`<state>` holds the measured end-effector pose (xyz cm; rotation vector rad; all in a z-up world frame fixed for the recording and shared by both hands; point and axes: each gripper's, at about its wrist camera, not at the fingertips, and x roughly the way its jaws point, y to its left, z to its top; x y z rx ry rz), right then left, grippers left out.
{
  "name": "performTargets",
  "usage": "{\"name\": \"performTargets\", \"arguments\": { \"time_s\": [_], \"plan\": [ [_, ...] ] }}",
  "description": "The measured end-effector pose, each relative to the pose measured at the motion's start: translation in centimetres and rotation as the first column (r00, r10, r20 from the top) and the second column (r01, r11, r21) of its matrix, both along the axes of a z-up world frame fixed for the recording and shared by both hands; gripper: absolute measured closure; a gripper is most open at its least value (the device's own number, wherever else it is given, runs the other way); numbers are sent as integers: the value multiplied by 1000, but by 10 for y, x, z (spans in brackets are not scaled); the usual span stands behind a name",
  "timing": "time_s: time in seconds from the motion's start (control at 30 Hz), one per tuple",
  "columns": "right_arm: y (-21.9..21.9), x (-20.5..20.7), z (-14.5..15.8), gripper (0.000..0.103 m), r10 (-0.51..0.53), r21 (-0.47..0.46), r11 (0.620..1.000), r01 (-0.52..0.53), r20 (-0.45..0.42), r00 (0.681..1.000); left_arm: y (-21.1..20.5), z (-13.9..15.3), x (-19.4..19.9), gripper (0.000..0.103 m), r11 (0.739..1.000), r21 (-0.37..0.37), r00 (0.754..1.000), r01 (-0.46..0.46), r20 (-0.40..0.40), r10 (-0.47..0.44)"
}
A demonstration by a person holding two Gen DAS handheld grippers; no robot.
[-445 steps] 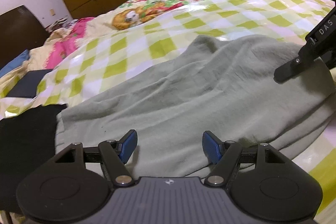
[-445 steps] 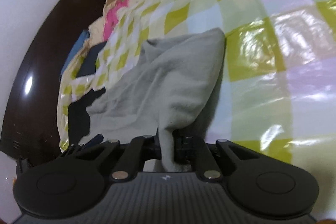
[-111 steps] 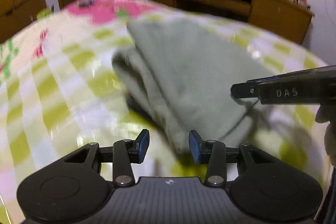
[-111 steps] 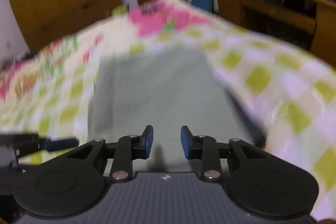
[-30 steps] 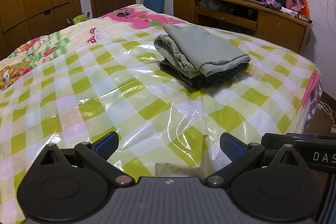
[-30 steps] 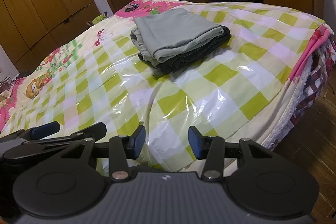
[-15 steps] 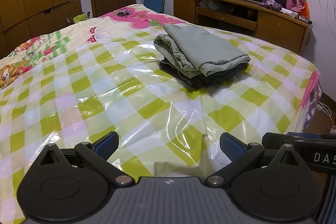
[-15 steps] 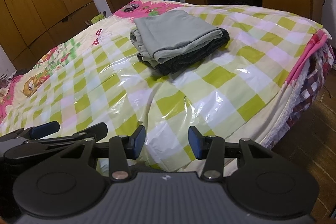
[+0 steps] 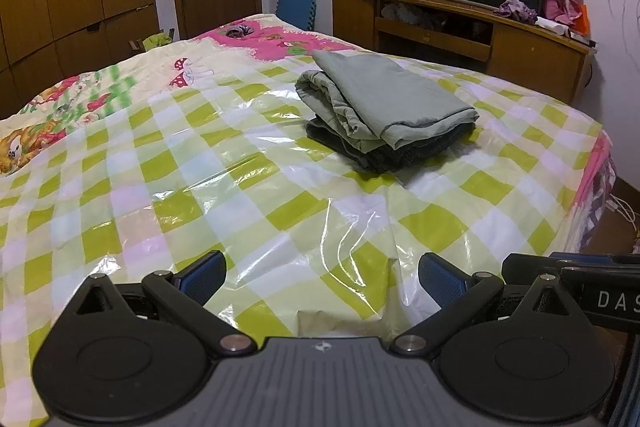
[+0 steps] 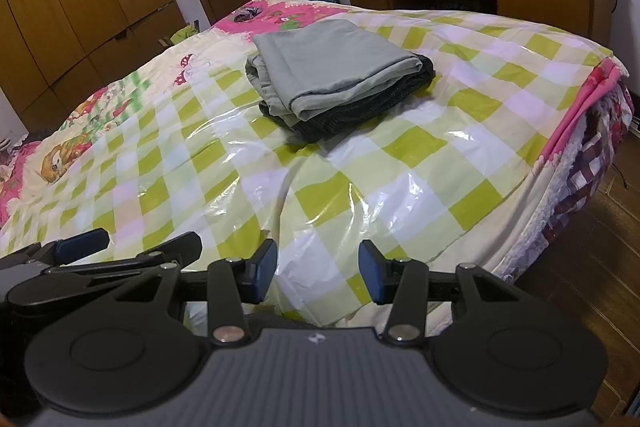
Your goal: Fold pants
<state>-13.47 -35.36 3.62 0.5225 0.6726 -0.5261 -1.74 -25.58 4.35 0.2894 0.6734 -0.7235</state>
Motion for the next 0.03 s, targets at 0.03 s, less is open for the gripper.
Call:
{"name": "performTargets", "arguments": {
  "time_s": [0.03],
  "plan": [
    [0,0,0,56,0,1,1000,0,0,1000,0,0,0,0,1000,0,1000,-1,-1,1]
  ]
}}
